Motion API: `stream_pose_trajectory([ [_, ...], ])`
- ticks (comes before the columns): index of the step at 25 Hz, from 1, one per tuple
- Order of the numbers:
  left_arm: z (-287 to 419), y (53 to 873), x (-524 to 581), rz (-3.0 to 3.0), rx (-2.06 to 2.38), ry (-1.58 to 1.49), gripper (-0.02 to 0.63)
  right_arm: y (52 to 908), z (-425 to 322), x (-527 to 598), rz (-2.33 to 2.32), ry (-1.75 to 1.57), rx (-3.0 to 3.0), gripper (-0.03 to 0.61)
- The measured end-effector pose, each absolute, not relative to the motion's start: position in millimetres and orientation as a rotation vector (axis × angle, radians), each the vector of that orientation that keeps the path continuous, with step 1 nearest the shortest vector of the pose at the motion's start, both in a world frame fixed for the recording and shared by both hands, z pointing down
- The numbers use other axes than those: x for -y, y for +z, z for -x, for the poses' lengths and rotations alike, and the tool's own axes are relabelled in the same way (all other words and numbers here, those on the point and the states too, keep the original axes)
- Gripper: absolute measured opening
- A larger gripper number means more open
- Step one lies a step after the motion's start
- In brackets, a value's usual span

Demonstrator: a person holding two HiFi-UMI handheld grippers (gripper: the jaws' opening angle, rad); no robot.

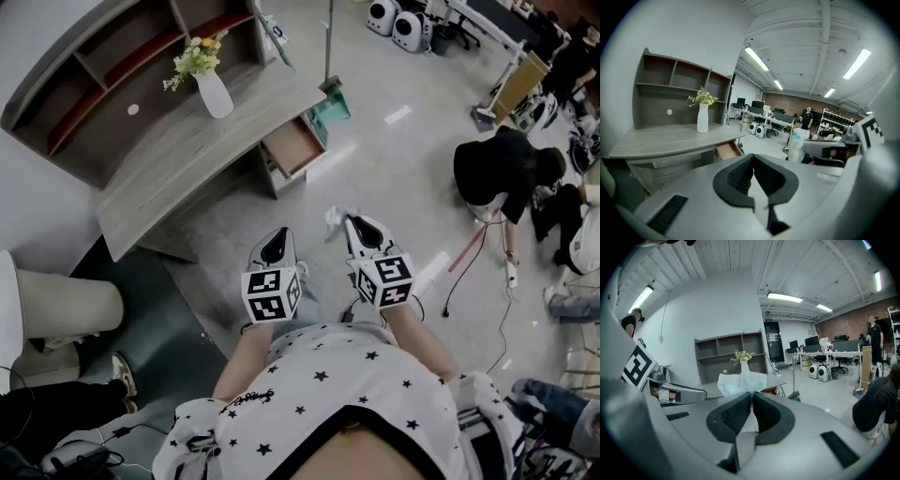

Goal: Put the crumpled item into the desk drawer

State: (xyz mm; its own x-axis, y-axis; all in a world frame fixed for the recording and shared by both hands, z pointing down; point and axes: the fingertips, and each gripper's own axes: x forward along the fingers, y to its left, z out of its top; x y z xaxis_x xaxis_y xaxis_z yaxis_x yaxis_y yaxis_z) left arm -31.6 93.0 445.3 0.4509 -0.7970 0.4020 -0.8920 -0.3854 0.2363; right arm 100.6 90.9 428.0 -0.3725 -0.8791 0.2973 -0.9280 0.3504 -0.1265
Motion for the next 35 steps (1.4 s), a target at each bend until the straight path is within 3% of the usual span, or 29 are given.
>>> stream_pose_trajectory([
  [20, 56, 446, 114, -2.317, 1.355, 0.332, 0.012, 433, -75, 118, -1.694, 0.432, 2.383, 0.011],
  [35, 74, 474, 193, -2.278, 1.342, 0.375, 0.012, 488, -65, 206, -1.636, 0.499, 2.301, 0.011],
])
